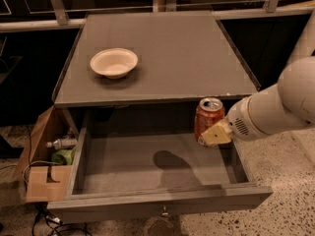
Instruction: Place coke can into top drawer
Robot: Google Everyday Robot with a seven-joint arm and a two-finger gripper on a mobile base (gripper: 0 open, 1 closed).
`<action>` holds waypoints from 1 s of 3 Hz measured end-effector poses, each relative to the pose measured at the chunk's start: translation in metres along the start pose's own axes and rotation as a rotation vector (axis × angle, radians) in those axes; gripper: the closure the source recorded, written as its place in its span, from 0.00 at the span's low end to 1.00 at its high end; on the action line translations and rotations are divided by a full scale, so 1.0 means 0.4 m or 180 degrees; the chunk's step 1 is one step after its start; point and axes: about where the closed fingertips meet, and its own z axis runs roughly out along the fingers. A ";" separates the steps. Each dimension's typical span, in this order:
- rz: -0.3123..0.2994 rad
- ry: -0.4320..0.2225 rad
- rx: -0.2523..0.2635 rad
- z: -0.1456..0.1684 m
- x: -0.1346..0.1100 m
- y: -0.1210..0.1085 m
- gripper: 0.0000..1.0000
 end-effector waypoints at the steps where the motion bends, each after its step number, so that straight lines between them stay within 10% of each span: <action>1: 0.0012 0.0016 -0.0008 0.005 0.010 0.003 1.00; 3: 0.0376 -0.0098 0.0086 0.102 0.044 0.010 1.00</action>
Offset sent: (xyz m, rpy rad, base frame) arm -0.0046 0.0038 -0.0483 0.0610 0.0306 -0.1273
